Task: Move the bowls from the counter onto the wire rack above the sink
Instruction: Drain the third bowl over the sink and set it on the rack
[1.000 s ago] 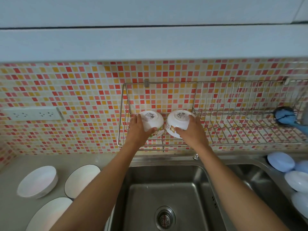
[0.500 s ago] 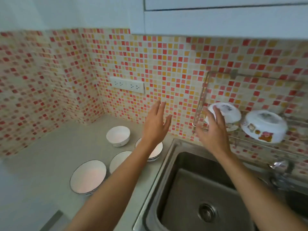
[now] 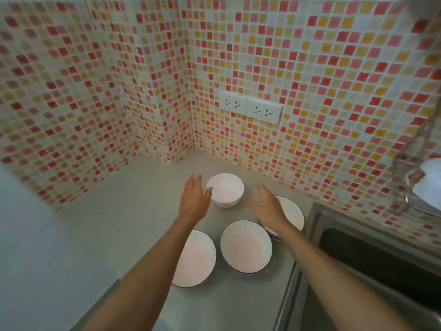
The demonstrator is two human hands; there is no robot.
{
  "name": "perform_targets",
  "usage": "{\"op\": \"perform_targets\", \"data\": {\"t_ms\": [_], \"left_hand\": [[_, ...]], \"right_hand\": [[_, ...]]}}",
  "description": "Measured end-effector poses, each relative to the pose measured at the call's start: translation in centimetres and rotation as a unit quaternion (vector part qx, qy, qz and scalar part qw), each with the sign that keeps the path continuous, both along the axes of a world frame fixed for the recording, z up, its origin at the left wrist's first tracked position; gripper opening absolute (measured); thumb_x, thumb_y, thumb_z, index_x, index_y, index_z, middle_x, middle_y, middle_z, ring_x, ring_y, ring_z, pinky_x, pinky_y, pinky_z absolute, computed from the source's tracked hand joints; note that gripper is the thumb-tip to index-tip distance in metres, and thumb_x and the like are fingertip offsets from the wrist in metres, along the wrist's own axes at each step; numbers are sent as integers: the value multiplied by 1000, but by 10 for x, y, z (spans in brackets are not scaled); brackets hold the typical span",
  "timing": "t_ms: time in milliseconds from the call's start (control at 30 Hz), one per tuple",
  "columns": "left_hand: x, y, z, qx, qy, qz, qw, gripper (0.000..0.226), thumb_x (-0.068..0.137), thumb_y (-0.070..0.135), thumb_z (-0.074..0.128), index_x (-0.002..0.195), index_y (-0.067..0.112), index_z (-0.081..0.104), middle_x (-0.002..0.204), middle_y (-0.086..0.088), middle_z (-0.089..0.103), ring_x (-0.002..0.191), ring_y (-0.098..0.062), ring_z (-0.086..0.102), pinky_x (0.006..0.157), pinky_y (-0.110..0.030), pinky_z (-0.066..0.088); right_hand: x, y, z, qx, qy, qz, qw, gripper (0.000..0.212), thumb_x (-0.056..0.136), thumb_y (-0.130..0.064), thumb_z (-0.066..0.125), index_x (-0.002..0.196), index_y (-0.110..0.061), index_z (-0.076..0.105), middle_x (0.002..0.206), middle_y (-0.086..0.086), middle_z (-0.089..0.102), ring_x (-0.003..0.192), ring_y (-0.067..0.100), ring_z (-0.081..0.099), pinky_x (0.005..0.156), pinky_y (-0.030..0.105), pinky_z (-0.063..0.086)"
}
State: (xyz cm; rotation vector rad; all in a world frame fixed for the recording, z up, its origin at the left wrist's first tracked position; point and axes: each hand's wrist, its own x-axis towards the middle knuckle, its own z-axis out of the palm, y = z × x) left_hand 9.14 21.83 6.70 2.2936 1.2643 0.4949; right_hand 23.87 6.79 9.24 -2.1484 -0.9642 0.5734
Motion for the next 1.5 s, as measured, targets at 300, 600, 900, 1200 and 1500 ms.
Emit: {"op": "perform_targets", "data": {"t_ms": [300,600,900,1200,1500], "left_hand": [[33,61,-56,-186,30,-18,982,64,99,37,40,146,-1,20,155,-18,23,144,-29,20,115,-33,15],[58,70,-66,-227,2,-18,974,56,97,29,47,141,-1,31,143,-21,42,130,-36,42,104,-36,33],[61,49,-30,-157,-36,-23,987,39,97,9,40,136,4,41,133,-22,52,118,-40,51,97,-44,43],[99,-74,24,-144,-114,-80,980,36,95,6,39,129,8,51,127,-16,59,110,-34,57,92,-45,52],[127,-230,32,-161,-128,-169,964,36,99,26,41,129,10,52,129,-13,60,114,-31,56,96,-38,46]], "right_hand": [[9,102,-77,-70,171,-119,976,66,90,-34,60,147,-15,32,144,9,48,129,32,47,101,37,40],[22,129,-110,-64,245,-206,945,58,82,-9,53,139,-15,42,131,14,54,112,37,56,73,49,60],[30,75,-60,32,349,-178,920,48,84,-7,49,130,-17,52,125,8,55,107,31,60,65,37,62],[55,-65,-14,151,455,-161,862,60,88,-7,47,141,-32,35,134,8,41,117,38,51,87,52,56],[74,-238,1,238,545,-195,780,56,88,3,43,134,-29,39,135,18,40,114,46,52,73,50,60]]}}
